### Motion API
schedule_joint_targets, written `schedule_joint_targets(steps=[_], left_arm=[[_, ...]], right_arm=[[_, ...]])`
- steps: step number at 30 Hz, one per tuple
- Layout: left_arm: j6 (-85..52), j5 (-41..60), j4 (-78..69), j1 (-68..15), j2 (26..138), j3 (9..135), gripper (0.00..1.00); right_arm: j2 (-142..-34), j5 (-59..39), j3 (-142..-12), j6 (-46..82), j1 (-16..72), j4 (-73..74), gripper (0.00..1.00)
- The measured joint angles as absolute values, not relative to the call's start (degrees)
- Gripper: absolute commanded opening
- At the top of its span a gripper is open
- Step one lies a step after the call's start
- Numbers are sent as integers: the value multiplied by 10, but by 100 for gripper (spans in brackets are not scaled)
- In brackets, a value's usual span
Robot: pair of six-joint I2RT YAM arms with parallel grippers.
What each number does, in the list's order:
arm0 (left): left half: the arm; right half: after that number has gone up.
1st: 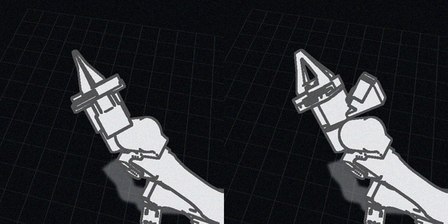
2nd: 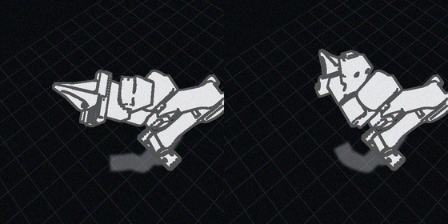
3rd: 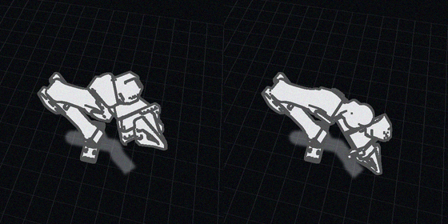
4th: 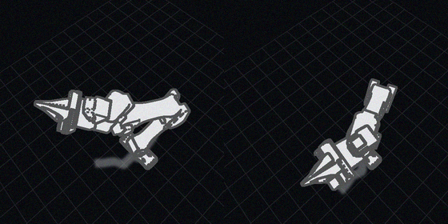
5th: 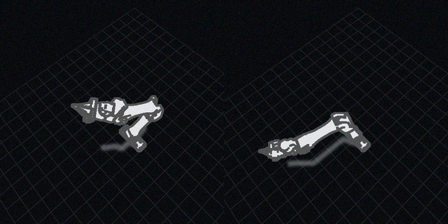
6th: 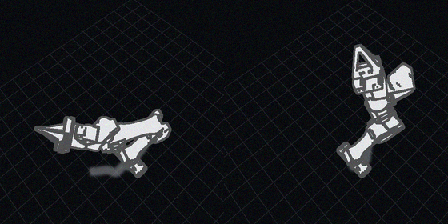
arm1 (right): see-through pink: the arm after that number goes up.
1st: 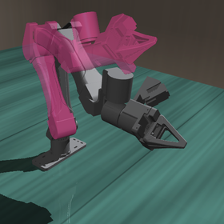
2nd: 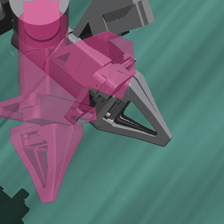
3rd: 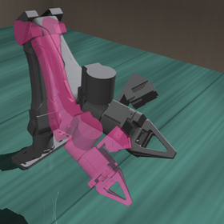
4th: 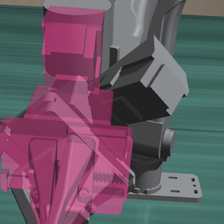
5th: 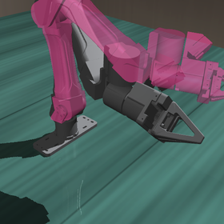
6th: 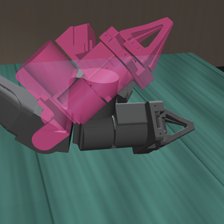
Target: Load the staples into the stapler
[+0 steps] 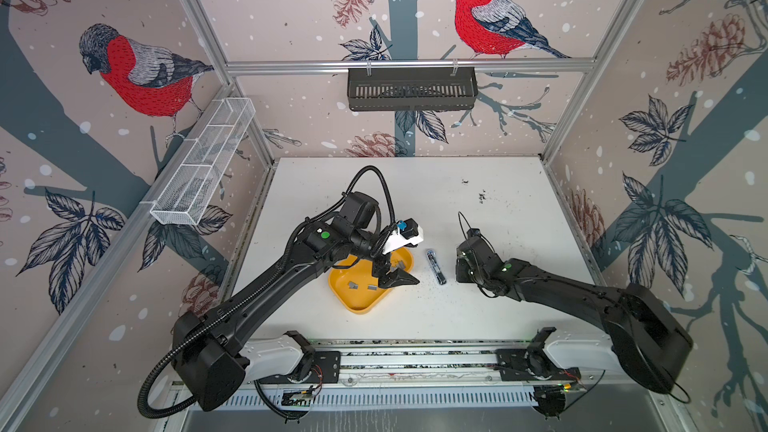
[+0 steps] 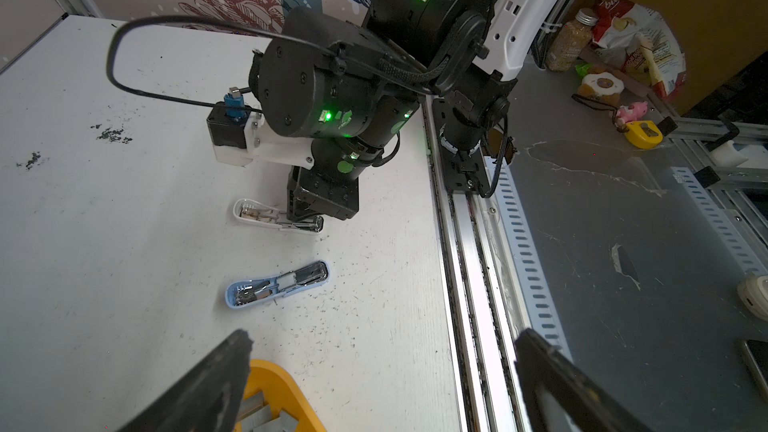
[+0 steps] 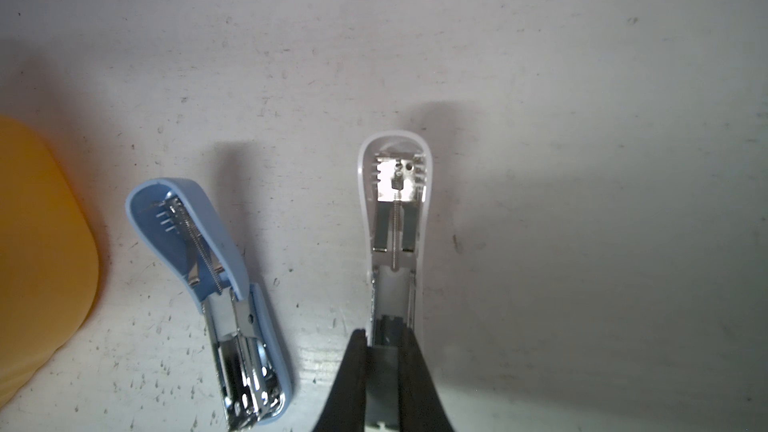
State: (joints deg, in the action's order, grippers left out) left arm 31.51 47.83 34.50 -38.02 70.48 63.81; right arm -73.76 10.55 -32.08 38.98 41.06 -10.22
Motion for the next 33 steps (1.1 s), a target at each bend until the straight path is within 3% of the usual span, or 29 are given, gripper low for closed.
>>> schedule_joint_targets(steps=[33], left_arm=[[315, 478, 345, -380, 705, 638, 98]], right_arm=[[-723, 105, -303, 388, 410, -101, 21]])
